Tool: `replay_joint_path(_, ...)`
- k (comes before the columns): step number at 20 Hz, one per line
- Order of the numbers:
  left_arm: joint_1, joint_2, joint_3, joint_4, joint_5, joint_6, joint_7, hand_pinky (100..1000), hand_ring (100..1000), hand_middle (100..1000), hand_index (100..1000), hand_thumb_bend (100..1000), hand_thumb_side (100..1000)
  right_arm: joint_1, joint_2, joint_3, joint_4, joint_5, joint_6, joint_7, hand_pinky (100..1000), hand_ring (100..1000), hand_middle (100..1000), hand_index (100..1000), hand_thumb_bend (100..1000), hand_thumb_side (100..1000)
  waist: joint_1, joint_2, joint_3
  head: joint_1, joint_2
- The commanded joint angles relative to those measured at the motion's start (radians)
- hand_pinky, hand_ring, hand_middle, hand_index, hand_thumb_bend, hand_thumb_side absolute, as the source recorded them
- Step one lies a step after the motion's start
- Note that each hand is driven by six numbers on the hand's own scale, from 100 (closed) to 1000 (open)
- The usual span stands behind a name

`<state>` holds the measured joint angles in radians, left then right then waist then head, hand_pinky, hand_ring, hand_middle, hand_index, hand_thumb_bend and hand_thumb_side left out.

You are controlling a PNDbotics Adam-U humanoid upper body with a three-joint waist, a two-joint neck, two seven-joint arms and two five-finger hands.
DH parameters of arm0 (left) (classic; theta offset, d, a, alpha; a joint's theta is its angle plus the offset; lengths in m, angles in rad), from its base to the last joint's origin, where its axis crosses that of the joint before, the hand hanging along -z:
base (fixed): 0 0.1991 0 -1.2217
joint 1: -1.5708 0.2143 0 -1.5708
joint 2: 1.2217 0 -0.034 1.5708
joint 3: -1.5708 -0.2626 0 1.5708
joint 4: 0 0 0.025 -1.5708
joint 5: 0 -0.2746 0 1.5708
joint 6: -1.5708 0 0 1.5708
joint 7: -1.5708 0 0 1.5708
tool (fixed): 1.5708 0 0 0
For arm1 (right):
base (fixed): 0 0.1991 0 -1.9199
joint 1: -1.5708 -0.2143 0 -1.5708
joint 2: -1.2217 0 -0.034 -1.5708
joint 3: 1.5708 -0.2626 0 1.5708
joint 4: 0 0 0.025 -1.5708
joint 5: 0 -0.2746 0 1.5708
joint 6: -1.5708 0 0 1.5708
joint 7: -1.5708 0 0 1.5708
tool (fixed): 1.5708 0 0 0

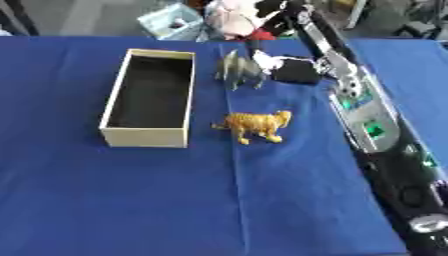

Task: Pick up objects on the table and place them in the box.

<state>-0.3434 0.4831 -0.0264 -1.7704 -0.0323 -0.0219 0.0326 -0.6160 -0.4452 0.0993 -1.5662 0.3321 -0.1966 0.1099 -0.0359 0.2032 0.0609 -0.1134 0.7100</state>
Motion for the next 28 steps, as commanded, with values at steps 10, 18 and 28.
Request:
replay_joint_path(10, -0.01, 0.017, 0.012, -0.012, -0.003, -0.001, -0.001, 527, 571, 593, 793, 367, 181, -0.021, -0.043, 0.004, -0.006, -0.004, -0.004, 0.02, 663, 697, 731, 855, 232, 387, -0.001, -0.019, 0.004, 0.003, -0.006)
replay_joint_path(18, -0.007, 0.02, 0.009, -0.009, -0.006, -0.001, -0.007, 528, 572, 594, 794, 368, 183, -0.068, -0.171, 0.074, 0.043, -0.02, -0.031, 0.14, 680, 711, 742, 859, 280, 413, -0.007, -0.022, 0.006, 0.006, 0.004)
replay_joint_path(28, -0.003, 0.022, 0.008, -0.006, -0.01, -0.001, -0.018, 529, 573, 595, 795, 370, 185, -0.109, -0.261, 0.151, 0.128, -0.055, -0.057, 0.293, 689, 718, 746, 858, 309, 428, -0.012, -0.025, 0.006, 0.005, 0.009)
